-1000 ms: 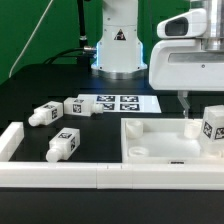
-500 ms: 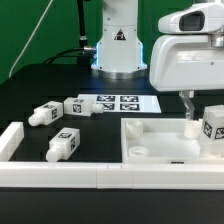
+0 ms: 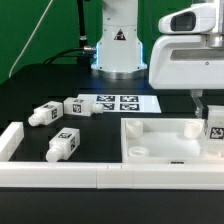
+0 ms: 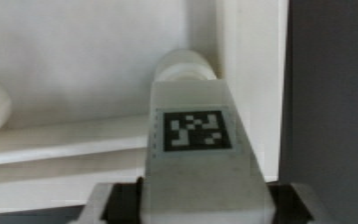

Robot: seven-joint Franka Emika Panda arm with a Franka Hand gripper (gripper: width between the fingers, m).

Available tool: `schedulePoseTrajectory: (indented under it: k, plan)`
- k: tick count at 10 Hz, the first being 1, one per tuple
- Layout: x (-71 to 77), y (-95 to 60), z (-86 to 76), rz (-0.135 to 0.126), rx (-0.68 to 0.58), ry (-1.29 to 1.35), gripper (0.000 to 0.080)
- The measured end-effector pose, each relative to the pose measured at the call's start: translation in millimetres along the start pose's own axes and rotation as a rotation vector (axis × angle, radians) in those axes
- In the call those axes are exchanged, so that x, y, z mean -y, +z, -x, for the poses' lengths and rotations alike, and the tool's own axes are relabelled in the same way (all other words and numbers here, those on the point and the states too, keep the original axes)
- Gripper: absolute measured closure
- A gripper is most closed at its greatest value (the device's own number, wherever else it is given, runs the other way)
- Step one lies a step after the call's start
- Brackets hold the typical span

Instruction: Assemble one leg

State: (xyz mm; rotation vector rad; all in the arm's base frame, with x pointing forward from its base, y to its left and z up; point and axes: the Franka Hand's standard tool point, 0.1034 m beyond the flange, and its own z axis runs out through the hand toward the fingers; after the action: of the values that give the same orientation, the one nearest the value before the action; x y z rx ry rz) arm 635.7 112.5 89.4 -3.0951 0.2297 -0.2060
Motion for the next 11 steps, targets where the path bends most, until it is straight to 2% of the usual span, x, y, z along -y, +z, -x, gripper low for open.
schedulePoseTrajectory:
  k: [3,5,6,7,10,11]
  plan:
    - [-3.6,0.1,3.7,0.015,-0.034,0.497,0.0515]
    - [-5.9,-0.3,-0.1,-0.008,0.01,0.817,0.0515]
    - [-5.6,0.6,-2.7,-0.03,0.024,0.982,0.0515]
    - [-4.3,1.1,-1.7,-0.031,0.03,1.095,0.0515]
    - [0.3,1.7,0.3,-0.03,0.032,1.183,0.0514]
    - [1.3,2.8,2.0,-0.025,0.03,1.11,0.0404]
